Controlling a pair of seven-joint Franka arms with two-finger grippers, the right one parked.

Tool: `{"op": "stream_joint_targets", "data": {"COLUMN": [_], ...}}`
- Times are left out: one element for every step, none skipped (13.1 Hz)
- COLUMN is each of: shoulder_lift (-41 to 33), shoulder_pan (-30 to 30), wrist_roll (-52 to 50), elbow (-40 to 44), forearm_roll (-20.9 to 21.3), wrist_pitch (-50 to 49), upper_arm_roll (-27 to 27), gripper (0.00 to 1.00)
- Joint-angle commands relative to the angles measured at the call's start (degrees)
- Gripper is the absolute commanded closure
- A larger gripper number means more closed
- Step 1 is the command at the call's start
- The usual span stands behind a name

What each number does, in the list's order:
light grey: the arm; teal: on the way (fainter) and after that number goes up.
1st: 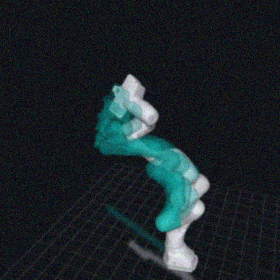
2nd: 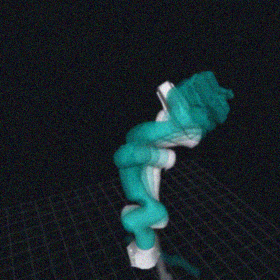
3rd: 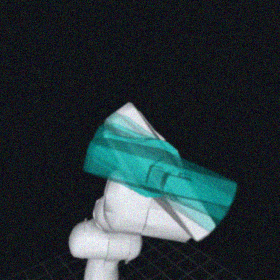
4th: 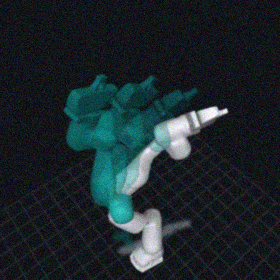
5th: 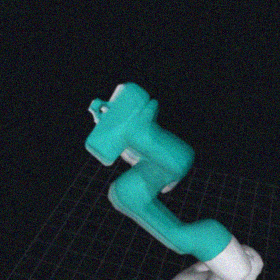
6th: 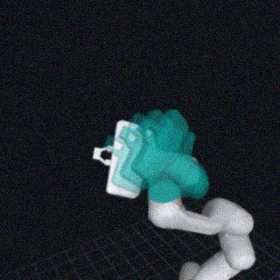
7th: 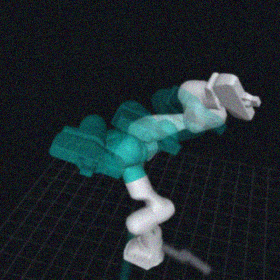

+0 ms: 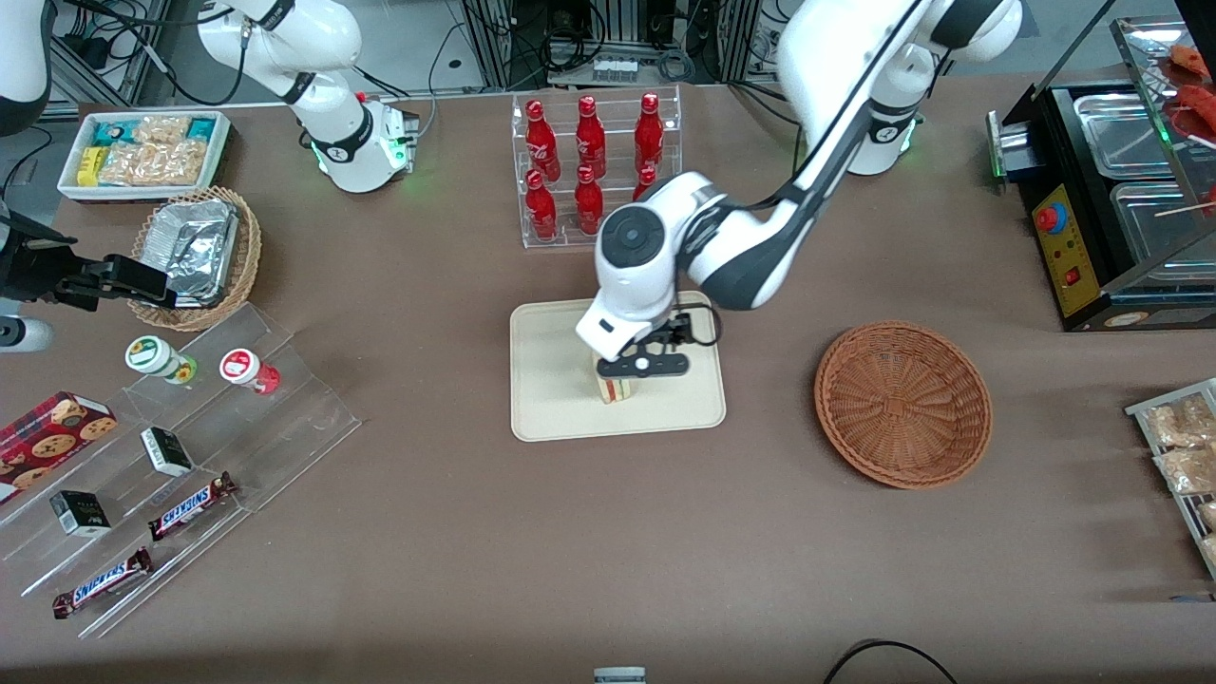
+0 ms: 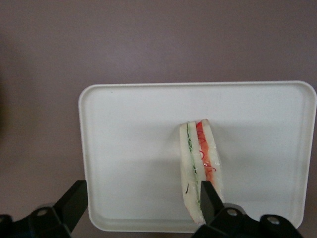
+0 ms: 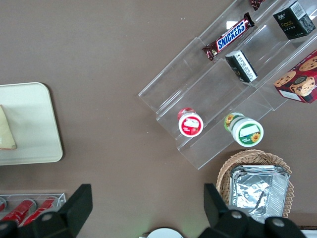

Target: Place sandwich from basket to tray

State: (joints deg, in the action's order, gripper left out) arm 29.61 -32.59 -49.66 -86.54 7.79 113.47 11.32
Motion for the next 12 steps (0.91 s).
{"op": "stream_joint_targets", "data": {"shoulder_lift": [-7.3,-9.5,-11.7,-13.6,-15.5,-17.5,-19.6,-21.4,-23.3,-25.3,-27.1,-28.6], "shoulder_pan": [3.7,5.4,7.2,8.7,10.8,13.2,15.8,18.2,20.3,22.4,24.5,26.7], "wrist_roll": [-0.4,-0.2,1.4,4.0,7.1,10.9,15.3,19.2,22.9,26.4,30.5,33.6], "elbow": [-2.0,-2.1,-2.3,-2.3,-2.3,-2.4,-3.0,-4.1,-5.8,-7.2,-8.5,-9.3], "forearm_roll": [0.7,0.7,0.6,0.5,0.4,0.0,-0.1,-0.5,-1.5,-2.5,-3.4,-4.2], "wrist_pitch": [-7.4,-9.9,-11.8,-14.4,-16.8,-18.5,-20.2,-20.9,-20.9,-20.9,-21.1,-21.4], "upper_arm_roll": [0.1,0.2,0.2,0.2,0.2,0.2,0.2,0.2,0.2,0.2,0.2,0.2], "gripper": [0.00,0.00,0.00,0.00,0.00,0.00,0.00,0.00,0.00,0.00,0.00,0.00]}}
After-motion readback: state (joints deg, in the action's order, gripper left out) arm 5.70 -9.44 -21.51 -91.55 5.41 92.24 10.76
